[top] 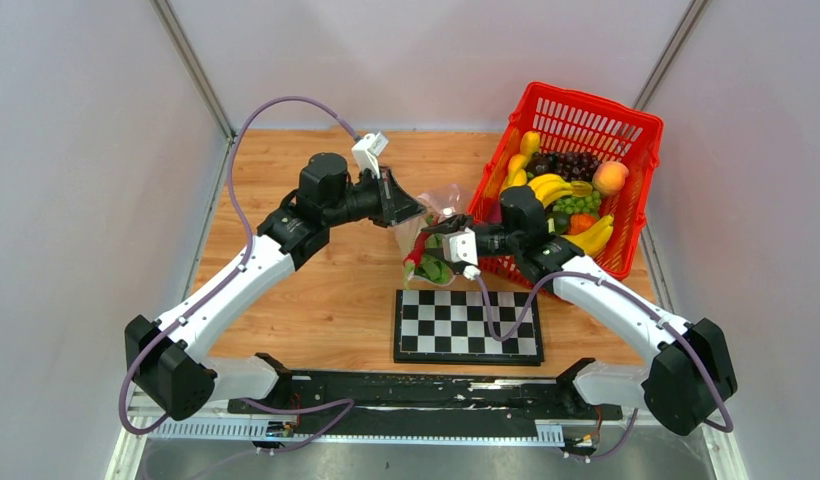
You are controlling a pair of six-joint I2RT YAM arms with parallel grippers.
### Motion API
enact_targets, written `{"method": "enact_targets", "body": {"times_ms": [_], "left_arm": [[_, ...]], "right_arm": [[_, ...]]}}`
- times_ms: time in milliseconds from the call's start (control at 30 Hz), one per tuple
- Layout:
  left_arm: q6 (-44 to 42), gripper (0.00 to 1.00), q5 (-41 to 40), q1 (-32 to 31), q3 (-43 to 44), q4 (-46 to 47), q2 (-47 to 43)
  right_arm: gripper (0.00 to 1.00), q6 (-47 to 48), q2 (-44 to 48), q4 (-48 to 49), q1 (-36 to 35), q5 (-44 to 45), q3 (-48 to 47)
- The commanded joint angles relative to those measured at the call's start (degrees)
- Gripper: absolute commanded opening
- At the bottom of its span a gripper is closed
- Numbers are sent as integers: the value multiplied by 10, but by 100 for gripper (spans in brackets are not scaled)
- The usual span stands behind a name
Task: Place the food in the zip-top bag and seal the zipper
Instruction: Place the fake vegetable in the zipper food storage bag.
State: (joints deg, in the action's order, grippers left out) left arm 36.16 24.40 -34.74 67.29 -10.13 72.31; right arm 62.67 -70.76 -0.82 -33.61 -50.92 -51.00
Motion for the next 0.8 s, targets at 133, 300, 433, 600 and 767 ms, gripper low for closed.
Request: {"method": "enact_targets", "body": {"times_ms": [133,300,433,600,767], "left_arm": [[14,0,16,-1,32,49,-24],[11,0,4,-1,31,43,-22],[10,0,-1,-1,29,42,-18],[9,0,-2,-1,25,45,-15],[16,0,8,0,20,57,-11]], "right_arm": [[45,-4,13,-34,0,6,-6],[46,-23,55,-69,0,-30,-15],[48,-98,105,-37,-1,-37,-4],[52,-417,148,75,-8,38,19],[41,-696,120,-88,-18,141,-84]]}}
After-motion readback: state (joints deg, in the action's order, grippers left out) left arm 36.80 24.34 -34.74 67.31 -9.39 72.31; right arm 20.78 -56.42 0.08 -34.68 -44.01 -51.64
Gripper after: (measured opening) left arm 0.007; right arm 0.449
